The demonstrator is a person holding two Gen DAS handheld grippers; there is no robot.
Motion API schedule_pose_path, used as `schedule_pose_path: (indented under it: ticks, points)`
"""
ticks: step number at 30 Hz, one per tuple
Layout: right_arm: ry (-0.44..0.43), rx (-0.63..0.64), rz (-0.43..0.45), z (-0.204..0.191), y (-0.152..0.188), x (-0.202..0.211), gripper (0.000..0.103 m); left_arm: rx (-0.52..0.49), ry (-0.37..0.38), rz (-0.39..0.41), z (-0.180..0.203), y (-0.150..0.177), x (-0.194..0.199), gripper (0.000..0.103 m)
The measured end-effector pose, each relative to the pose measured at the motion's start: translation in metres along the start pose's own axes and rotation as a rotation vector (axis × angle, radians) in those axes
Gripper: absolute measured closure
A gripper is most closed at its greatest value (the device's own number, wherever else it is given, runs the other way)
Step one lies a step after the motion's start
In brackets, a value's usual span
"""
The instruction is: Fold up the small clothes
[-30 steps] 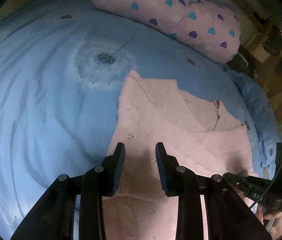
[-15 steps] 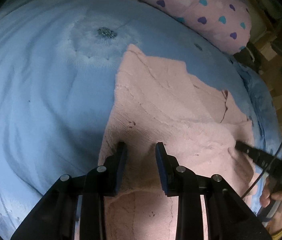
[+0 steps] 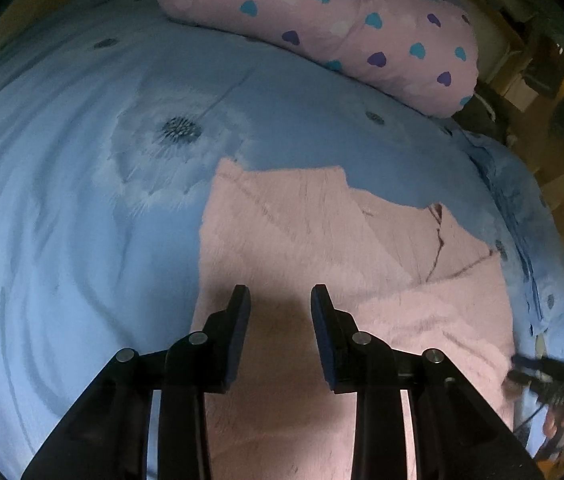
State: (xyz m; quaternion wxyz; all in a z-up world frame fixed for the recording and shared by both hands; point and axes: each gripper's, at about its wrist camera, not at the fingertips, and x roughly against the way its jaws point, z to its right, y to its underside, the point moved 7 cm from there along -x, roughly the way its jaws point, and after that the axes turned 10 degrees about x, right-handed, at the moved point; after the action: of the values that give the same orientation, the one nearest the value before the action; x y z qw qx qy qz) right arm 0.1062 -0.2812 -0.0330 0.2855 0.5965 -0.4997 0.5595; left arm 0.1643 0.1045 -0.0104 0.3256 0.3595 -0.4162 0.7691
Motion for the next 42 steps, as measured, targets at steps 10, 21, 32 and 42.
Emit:
schedule_pose_path:
  ticks: [10, 21, 32, 42]
  points:
    - [0.125, 0.157, -0.019, -0.014, 0.013, -0.013, 0.040, 0.099, -0.184, 0.002, -0.032, -0.014, -0.044, 0.086]
    - [0.087, 0.038, 0.031, 0.007, 0.008, 0.002, 0.064, 0.043, -0.227, 0.046, -0.037, -0.013, -0.045, 0.096]
    - [0.283, 0.266, 0.046, -0.031, 0.010, 0.030, 0.098, 0.055, -0.176, 0.038, -0.038, -0.014, -0.045, 0.096]
    - [0.481, 0.266, 0.162, -0.014, -0.048, 0.074, 0.098, 0.343, -0.059, 0.086, -0.064, -0.025, -0.043, 0.096]
